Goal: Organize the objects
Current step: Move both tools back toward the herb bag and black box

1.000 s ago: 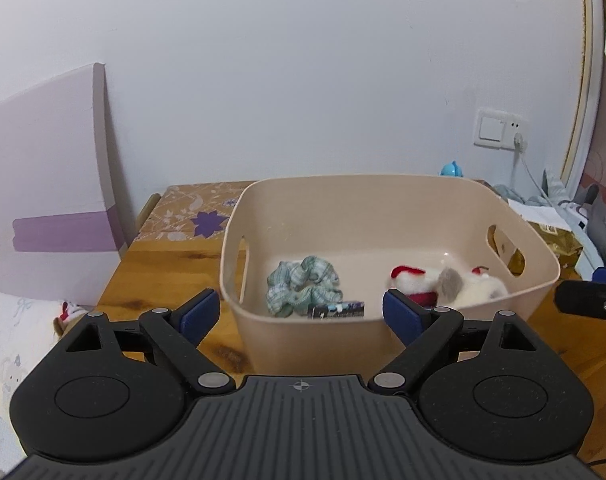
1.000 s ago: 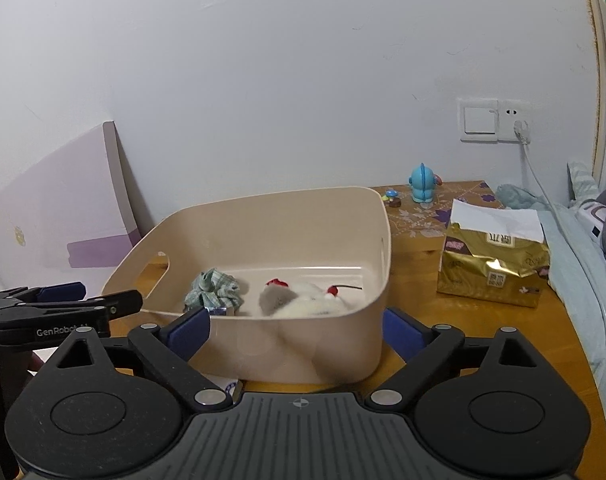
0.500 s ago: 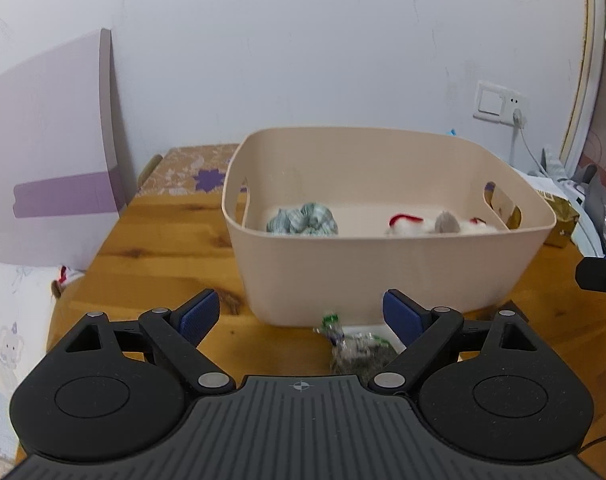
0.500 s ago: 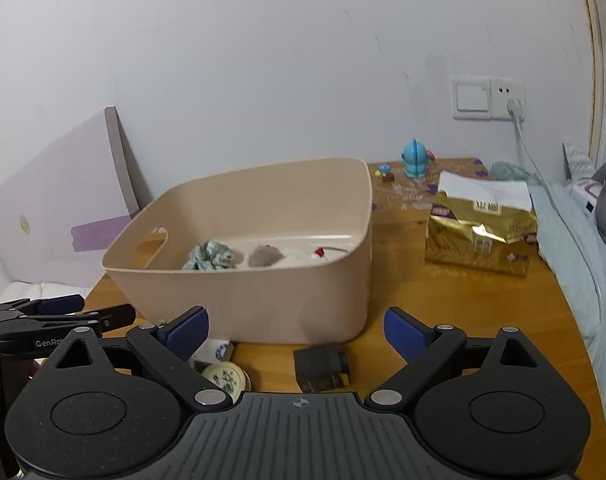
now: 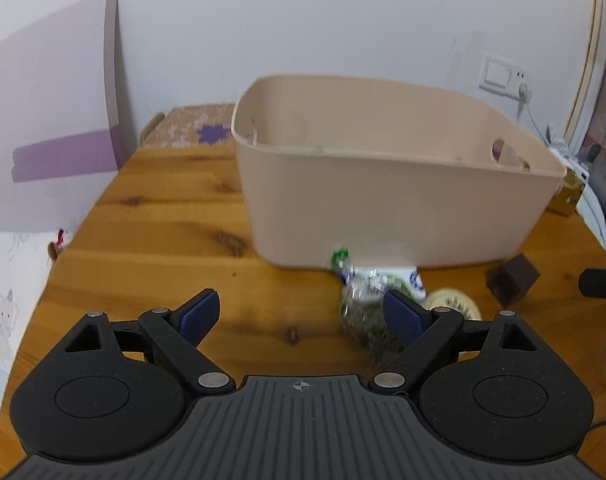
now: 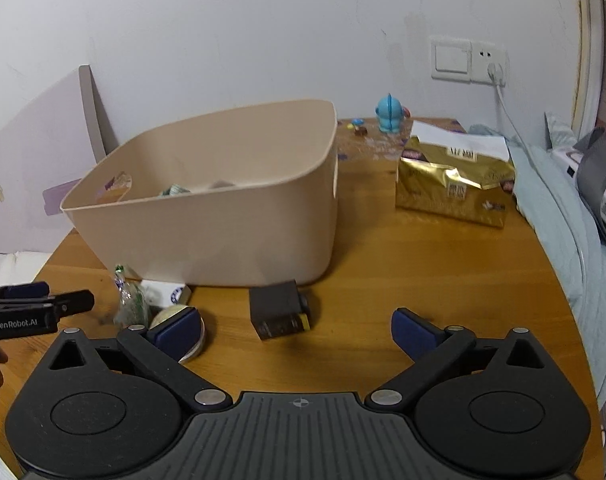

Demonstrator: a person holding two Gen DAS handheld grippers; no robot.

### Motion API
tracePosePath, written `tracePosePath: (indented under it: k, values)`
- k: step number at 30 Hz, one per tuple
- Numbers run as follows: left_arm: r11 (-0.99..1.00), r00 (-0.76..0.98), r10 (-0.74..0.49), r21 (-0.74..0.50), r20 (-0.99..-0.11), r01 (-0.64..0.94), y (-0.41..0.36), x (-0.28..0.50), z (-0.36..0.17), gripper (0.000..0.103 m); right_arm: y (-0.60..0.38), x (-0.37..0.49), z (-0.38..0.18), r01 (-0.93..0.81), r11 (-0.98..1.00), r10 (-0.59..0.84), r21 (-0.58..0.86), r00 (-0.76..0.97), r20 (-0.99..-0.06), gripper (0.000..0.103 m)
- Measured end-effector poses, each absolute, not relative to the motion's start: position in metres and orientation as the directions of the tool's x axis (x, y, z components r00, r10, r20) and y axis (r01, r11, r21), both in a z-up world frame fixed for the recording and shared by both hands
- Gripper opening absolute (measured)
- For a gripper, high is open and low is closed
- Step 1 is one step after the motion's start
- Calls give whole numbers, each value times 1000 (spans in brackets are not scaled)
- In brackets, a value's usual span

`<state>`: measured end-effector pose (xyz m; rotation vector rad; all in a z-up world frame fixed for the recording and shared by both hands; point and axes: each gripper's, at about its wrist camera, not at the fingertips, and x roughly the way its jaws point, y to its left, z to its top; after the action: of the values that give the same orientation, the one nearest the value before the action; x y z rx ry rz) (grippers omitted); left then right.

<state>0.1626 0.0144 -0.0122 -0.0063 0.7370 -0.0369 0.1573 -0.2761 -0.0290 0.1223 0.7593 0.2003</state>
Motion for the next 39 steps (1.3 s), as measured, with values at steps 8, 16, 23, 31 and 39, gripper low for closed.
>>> tracePosePath:
  k: [8,16,23,31,39]
  values:
    - [999,713,-33,-21,-700,26,18,159,-29,90,-282,158,-48,-109,975,216,193,675,-705,103]
    - [998,684,-62,-30,-727,58,9,159,-43,90,-282,159,-65,-96,977,206,190,644,-737,103]
    - [996,662,-90,-66,-744,62,6,164,-55,90,-277,163,-75,-103,979,202,177,622,-757,103]
    - [994,675,-101,-49,-731,96,-1,168,-58,91,-265,174,-83,-116,982,188,149,612,-768,103]
    - [989,685,-99,3,-722,147,-18,174,-62,93,-252,185,-86,-136,986,164,100,629,-760,103]
